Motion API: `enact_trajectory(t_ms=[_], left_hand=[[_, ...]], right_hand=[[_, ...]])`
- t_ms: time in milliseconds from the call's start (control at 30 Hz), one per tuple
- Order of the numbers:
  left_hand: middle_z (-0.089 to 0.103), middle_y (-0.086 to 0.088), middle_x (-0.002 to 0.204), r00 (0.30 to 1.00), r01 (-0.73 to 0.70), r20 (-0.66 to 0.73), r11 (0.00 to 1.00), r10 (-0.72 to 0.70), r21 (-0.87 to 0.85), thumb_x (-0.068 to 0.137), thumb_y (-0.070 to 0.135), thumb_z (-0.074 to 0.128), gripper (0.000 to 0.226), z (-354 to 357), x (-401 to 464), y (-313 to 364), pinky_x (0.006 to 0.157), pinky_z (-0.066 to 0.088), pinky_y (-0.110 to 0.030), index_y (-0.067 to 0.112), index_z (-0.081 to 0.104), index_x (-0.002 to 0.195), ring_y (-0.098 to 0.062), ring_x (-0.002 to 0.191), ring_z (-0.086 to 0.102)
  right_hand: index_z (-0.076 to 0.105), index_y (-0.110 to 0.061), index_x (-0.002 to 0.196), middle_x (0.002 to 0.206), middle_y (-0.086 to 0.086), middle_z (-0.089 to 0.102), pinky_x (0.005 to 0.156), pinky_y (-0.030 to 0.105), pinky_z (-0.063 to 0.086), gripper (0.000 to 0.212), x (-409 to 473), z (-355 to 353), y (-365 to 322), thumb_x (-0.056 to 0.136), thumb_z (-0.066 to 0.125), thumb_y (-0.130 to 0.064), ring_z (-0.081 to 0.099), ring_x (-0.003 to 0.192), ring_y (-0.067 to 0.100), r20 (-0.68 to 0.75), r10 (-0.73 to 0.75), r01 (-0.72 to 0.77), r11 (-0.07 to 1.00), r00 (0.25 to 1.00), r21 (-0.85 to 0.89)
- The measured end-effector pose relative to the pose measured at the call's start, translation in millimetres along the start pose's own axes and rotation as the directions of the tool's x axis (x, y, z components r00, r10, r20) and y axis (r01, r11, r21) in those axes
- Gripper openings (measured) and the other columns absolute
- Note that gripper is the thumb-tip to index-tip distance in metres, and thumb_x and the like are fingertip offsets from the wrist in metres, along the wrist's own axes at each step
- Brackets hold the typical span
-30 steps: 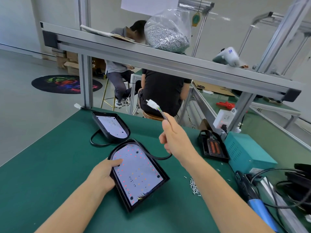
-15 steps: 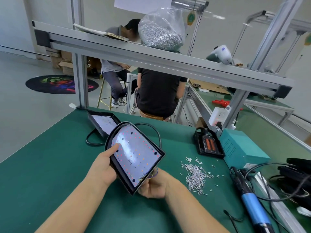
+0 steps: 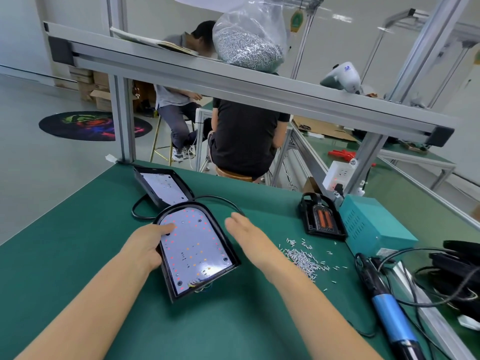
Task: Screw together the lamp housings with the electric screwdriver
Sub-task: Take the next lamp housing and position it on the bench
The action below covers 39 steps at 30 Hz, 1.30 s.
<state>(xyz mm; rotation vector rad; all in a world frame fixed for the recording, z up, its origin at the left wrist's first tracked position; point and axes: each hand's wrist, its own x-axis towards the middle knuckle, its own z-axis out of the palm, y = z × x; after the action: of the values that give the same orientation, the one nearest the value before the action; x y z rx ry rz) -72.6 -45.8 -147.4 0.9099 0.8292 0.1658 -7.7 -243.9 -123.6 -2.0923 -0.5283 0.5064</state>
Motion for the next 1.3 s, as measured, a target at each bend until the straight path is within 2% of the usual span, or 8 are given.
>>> enact_trajectory(t_ms=[200, 333, 467, 600, 767, 900, 1033, 1300], left_hand=[[0.065, -0.016, 0.095, 1.000, -0.009, 0.014, 1.000, 0.009, -0.030, 0.093, 0.004, 0.052, 0.011, 6, 2, -6, 0.069, 0.046, -0.046, -0.003, 0.057, 0.101, -0.029, 0.071, 0.061], [0.060, -0.018, 0.101, 0.998, -0.015, -0.056, 0.996, 0.010, -0.093, 0.094, 0.001, 0.050, 0.009, 13, 4, -24, 0.080, 0.044, -0.046, -0.004, 0.054, 0.087, -0.030, 0.073, 0.058], [0.060, -0.014, 0.081, 0.996, -0.059, -0.069, 0.998, 0.057, -0.030, 0.091, -0.005, 0.050, 0.013, 14, 2, -30, 0.066, 0.047, -0.039, 0.000, 0.054, 0.080, -0.025, 0.066, 0.057], [0.068, -0.013, 0.070, 0.997, -0.077, -0.029, 0.996, 0.078, 0.033, 0.087, 0.000, 0.053, 0.014, -5, 5, -17, 0.067, 0.049, -0.040, -0.001, 0.058, 0.100, -0.028, 0.064, 0.062], [0.067, -0.015, 0.082, 0.992, -0.108, -0.049, 0.985, 0.115, 0.131, 0.090, 0.006, 0.056, 0.011, -12, 7, -19, 0.074, 0.048, -0.039, 0.001, 0.060, 0.100, -0.026, 0.062, 0.065], [0.068, -0.005, 0.056, 0.983, -0.170, -0.039, 0.974, 0.178, 0.149, 0.092, 0.004, 0.054, 0.013, -8, 8, -28, 0.056, 0.043, -0.034, 0.007, 0.057, 0.080, -0.019, 0.041, 0.063], [0.068, -0.016, 0.092, 0.985, -0.161, -0.043, 0.979, 0.167, 0.122, 0.090, 0.005, 0.057, 0.005, -11, 9, -29, 0.067, 0.049, -0.038, 0.006, 0.058, 0.094, -0.028, 0.069, 0.065], [0.067, -0.012, 0.083, 0.986, -0.149, -0.049, 0.976, 0.159, 0.161, 0.090, 0.003, 0.055, 0.006, -11, 5, -29, 0.065, 0.048, -0.035, 0.006, 0.060, 0.088, -0.027, 0.069, 0.061]], right_hand=[[0.059, -0.030, 0.116, 0.120, 0.000, 0.057, 0.113, 0.047, 0.029, 0.025, 2, 16, 19, 0.100, 0.041, -0.039, 0.051, 0.116, 0.021, 0.063, -0.027, 0.037, 0.985, 0.998, -0.168], [0.051, -0.032, 0.137, 0.154, -0.001, 0.031, 0.120, 0.047, 0.007, 0.047, 10, 10, 26, 0.095, 0.047, -0.054, 0.021, 0.146, 0.017, -0.137, 0.015, -0.060, 0.942, 0.990, -0.331], [0.062, -0.028, 0.090, 0.095, -0.005, 0.062, 0.090, 0.034, 0.044, 0.019, 8, 2, 28, 0.096, 0.051, -0.042, 0.058, 0.097, 0.019, 0.009, 0.003, -0.001, 0.982, 1.000, -0.188], [0.044, -0.034, 0.059, 0.067, -0.013, 0.046, 0.070, 0.029, 0.036, 0.041, 12, -18, 29, 0.097, 0.045, -0.047, 0.058, 0.089, 0.006, -0.101, -0.072, 0.053, 0.983, 0.992, -0.176], [0.056, -0.015, 0.133, 0.138, 0.006, 0.049, 0.100, 0.035, 0.037, 0.042, 36, -84, 60, 0.097, 0.053, -0.037, 0.045, 0.126, 0.025, -0.538, -0.031, -0.255, 0.856, 0.843, -0.449], [0.028, -0.013, 0.149, 0.154, 0.019, 0.026, 0.116, 0.044, 0.022, 0.075, 48, -123, 82, 0.092, 0.055, -0.055, 0.025, 0.141, 0.036, -0.615, 0.112, -0.515, 0.673, 0.780, -0.530], [0.009, -0.015, 0.154, 0.157, 0.026, 0.013, 0.118, 0.046, 0.016, 0.102, 59, -136, 94, 0.083, 0.058, -0.068, 0.015, 0.145, 0.040, -0.577, 0.266, -0.562, 0.708, 0.773, -0.427], [0.027, -0.011, 0.145, 0.143, 0.024, 0.038, 0.105, 0.043, 0.034, 0.083, 67, -138, 100, 0.085, 0.063, -0.056, 0.041, 0.131, 0.039, -0.640, 0.282, -0.626, 0.665, 0.715, -0.406]])
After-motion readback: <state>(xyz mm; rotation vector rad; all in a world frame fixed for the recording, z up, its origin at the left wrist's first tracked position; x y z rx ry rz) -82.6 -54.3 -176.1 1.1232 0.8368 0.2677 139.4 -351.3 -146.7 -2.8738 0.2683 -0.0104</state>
